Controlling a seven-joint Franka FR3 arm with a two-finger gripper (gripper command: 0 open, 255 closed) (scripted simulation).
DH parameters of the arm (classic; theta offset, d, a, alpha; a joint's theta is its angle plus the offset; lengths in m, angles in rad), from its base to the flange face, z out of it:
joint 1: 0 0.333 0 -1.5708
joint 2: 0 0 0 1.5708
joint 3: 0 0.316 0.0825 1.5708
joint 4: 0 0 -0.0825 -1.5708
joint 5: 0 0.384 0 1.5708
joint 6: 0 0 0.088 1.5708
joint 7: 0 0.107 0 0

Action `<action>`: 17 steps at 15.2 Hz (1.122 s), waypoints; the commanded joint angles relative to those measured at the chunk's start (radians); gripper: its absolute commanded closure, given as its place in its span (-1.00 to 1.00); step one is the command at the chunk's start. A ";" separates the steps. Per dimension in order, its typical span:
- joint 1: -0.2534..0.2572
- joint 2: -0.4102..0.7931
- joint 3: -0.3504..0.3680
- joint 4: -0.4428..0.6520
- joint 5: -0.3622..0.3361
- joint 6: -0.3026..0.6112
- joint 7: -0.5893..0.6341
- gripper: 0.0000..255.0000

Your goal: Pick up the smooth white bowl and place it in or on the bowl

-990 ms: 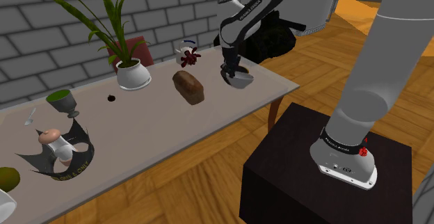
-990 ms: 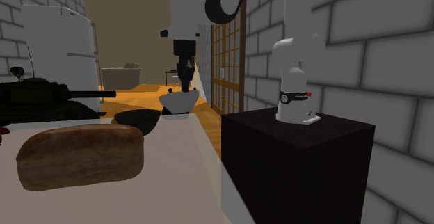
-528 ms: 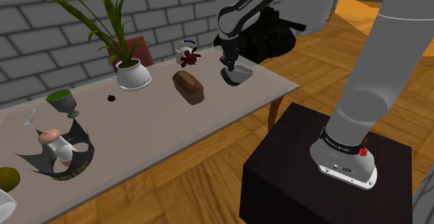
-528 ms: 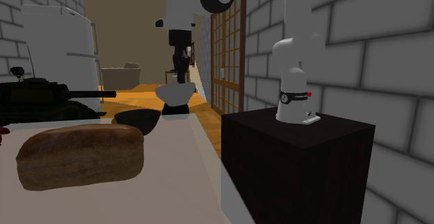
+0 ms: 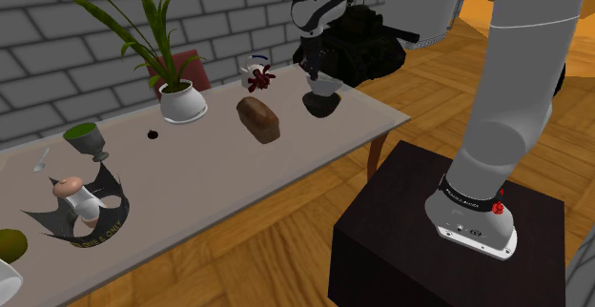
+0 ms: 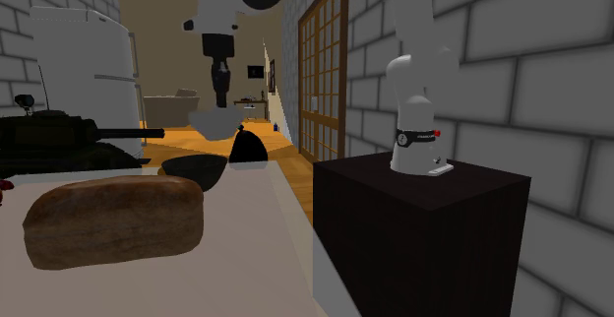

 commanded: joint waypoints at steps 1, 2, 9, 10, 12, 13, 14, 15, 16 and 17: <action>-0.016 0.060 -0.008 0.108 0.007 -0.045 -0.031 1.00; -0.025 0.091 -0.012 0.161 0.012 -0.067 -0.046 1.00; -0.053 0.209 -0.020 0.309 0.024 -0.094 -0.086 1.00; -0.053 0.213 -0.020 0.302 0.024 -0.082 -0.086 1.00; -0.053 0.221 -0.020 0.287 0.023 -0.060 -0.084 1.00; -0.053 0.225 -0.020 0.280 0.023 -0.048 -0.083 1.00; -0.054 0.230 -0.020 0.274 0.023 -0.037 -0.082 1.00; -0.054 0.235 -0.020 0.267 0.023 -0.026 -0.081 1.00; -0.054 0.240 -0.020 0.261 0.023 -0.015 -0.080 1.00; -0.054 0.245 -0.020 0.255 0.023 -0.004 -0.080 1.00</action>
